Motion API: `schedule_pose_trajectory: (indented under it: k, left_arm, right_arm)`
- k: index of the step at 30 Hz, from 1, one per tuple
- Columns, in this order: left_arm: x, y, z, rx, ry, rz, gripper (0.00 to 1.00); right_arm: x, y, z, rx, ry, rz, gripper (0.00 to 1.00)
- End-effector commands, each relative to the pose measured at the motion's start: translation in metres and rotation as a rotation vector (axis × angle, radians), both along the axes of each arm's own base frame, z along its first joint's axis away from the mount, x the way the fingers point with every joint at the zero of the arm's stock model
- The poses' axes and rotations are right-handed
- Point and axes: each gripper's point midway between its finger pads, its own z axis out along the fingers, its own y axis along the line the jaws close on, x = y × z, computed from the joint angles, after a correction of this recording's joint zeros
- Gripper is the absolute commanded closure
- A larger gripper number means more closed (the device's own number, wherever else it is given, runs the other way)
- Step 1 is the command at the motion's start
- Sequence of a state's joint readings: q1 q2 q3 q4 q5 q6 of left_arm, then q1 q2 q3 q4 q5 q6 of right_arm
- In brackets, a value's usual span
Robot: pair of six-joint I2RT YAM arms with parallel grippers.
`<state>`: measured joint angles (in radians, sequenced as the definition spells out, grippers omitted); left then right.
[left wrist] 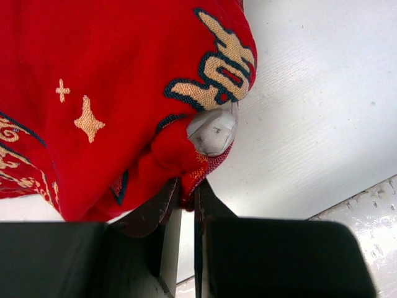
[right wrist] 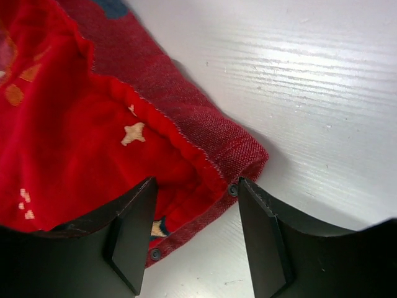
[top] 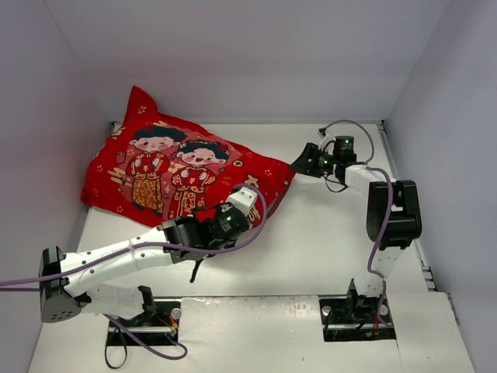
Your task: Put the pillow into the pillowcase
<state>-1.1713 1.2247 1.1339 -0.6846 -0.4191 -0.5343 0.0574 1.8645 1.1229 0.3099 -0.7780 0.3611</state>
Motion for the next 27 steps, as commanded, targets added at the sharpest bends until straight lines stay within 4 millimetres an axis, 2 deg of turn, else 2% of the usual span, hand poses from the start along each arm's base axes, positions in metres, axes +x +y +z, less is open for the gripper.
schedule_pose_trajectory:
  k: [1,5,10,11,13,14,16,17,19,20,21,23,24,26,27]
  left_arm:
    - [0.005,-0.003,0.02,-0.067,-0.039,0.018,1.0]
    - [0.005,-0.004,0.021,-0.066,-0.039,0.013,1.0]
    - [0.006,-0.006,0.023,-0.066,-0.041,0.011,1.0]
    - [0.006,-0.006,0.023,-0.064,-0.043,0.011,1.0]
    - [0.007,-0.007,0.025,-0.065,-0.047,0.01,1.0]
    - [0.007,-0.008,0.025,-0.063,-0.047,0.007,1.0]
    - [0.008,-0.008,0.025,-0.061,-0.048,0.008,1.0]
    - [0.008,-0.008,0.027,-0.066,-0.052,0.01,1.0]
    - [0.011,-0.006,0.036,-0.075,-0.066,0.016,1.0]
    - [0.016,-0.002,0.052,-0.089,-0.092,0.035,1.0]
    - [0.021,0.0,0.066,-0.103,-0.111,0.048,1.0]
    - [0.034,0.009,0.1,-0.127,-0.173,0.063,1.0]
    - [0.048,0.018,0.139,-0.192,-0.231,0.104,1.0]
    - [0.065,0.036,0.184,-0.23,-0.313,0.137,1.0]
    - [0.078,0.057,0.232,-0.311,-0.389,0.192,1.0]
  right_arm:
    - [0.011,0.011,0.016,0.01,-0.112,0.076,0.49]
    - [0.013,0.014,0.012,0.015,-0.121,0.108,0.54]
    - [0.017,0.016,0.023,0.007,-0.177,0.137,0.66]
    - [0.017,0.017,0.025,0.006,-0.189,0.144,0.73]
    - [0.019,0.016,0.029,-0.004,-0.211,0.147,0.8]
    - [0.018,0.016,0.03,-0.002,-0.215,0.151,0.91]
    - [0.017,0.018,0.033,0.002,-0.222,0.16,1.0]
    - [0.016,0.018,0.035,0.001,-0.226,0.162,1.0]
    - [0.018,0.016,0.055,-0.006,-0.271,0.146,1.0]
    - [0.023,0.016,0.073,-0.007,-0.312,0.137,1.0]
    - [0.025,0.014,0.105,-0.006,-0.378,0.125,1.0]
    - [0.032,0.009,0.153,0.014,-0.454,0.088,1.0]
    - [0.037,0.006,0.207,0.03,-0.561,0.079,1.0]
    - [0.038,-0.003,0.261,0.065,-0.638,0.052,1.0]
    - [0.036,-0.004,0.311,0.08,-0.735,0.052,1.0]
